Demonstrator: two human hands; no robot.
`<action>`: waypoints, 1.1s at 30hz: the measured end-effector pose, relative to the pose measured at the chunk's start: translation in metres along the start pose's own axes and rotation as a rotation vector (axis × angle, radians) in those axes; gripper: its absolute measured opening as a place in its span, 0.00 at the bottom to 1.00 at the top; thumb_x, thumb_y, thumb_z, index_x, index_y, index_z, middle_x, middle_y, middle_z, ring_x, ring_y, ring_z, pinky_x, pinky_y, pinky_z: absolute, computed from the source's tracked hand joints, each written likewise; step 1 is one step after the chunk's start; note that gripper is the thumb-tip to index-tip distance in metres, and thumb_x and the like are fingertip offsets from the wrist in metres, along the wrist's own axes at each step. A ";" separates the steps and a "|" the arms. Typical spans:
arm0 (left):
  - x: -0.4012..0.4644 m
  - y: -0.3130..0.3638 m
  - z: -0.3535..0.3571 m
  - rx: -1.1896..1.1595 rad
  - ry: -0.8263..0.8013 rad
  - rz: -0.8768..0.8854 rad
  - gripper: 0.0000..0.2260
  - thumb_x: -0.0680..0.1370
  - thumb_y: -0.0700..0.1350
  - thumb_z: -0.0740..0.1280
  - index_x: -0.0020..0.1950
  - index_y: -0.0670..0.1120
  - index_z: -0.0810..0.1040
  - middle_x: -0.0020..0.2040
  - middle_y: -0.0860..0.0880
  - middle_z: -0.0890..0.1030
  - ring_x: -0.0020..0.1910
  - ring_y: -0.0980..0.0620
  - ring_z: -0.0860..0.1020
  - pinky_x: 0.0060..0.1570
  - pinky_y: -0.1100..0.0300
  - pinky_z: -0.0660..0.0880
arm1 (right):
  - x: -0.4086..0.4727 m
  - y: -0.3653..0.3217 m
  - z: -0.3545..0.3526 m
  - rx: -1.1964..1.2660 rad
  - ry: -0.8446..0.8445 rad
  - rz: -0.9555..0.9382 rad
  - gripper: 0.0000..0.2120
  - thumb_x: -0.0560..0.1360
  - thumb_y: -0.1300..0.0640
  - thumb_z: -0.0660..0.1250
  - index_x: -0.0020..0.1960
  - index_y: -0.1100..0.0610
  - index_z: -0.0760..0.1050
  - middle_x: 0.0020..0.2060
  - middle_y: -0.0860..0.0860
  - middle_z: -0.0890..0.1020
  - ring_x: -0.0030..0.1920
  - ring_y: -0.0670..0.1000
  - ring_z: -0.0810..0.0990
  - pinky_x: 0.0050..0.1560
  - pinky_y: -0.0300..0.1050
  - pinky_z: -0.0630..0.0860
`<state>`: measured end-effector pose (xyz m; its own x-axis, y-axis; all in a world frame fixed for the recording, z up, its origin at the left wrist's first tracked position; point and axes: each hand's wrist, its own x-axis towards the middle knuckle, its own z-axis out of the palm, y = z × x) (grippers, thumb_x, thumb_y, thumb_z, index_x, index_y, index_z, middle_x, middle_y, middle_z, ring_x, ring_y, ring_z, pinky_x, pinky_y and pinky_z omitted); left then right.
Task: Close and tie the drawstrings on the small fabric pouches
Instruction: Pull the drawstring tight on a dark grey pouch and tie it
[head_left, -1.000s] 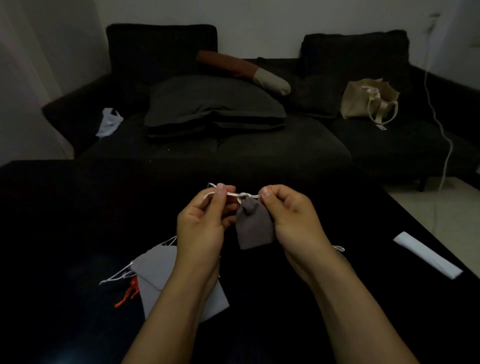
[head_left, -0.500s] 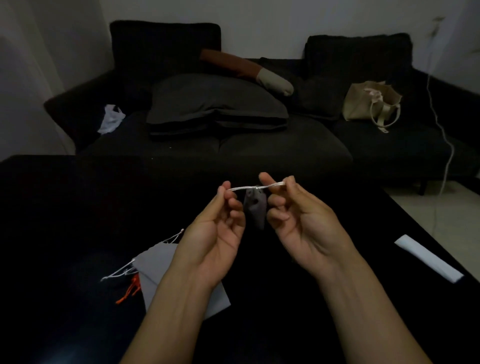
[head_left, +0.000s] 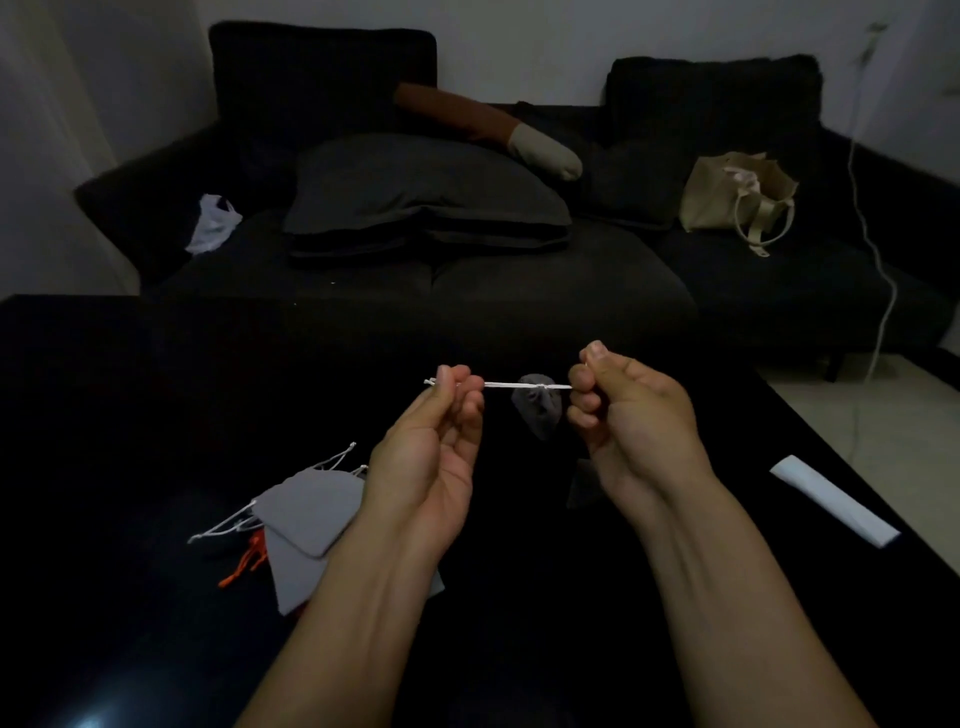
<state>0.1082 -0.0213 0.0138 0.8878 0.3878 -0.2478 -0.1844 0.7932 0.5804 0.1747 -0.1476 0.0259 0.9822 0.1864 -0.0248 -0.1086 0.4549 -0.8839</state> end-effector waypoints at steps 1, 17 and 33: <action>0.000 0.000 0.000 0.043 -0.010 0.019 0.06 0.79 0.41 0.67 0.45 0.40 0.81 0.34 0.48 0.84 0.31 0.58 0.81 0.31 0.69 0.77 | 0.001 -0.001 -0.003 -0.012 -0.010 0.019 0.10 0.81 0.61 0.61 0.41 0.59 0.73 0.27 0.49 0.73 0.25 0.42 0.66 0.23 0.33 0.62; 0.010 -0.046 -0.017 1.159 -0.072 -0.067 0.08 0.79 0.43 0.68 0.42 0.43 0.82 0.38 0.45 0.84 0.33 0.53 0.81 0.34 0.62 0.79 | -0.004 -0.018 -0.089 -0.809 0.105 0.451 0.11 0.80 0.68 0.58 0.42 0.65 0.77 0.30 0.58 0.76 0.21 0.47 0.73 0.21 0.34 0.72; 0.008 0.032 -0.062 1.810 0.033 0.376 0.10 0.74 0.42 0.74 0.44 0.58 0.79 0.42 0.57 0.81 0.44 0.58 0.79 0.45 0.61 0.75 | -0.020 0.042 0.009 -1.154 -0.563 0.067 0.06 0.72 0.58 0.75 0.49 0.55 0.83 0.36 0.48 0.83 0.37 0.43 0.80 0.44 0.40 0.78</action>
<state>0.0837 0.0361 -0.0178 0.9001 0.4290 0.0756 0.2957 -0.7291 0.6173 0.1486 -0.1245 -0.0062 0.7496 0.6480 -0.1348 0.3171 -0.5303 -0.7863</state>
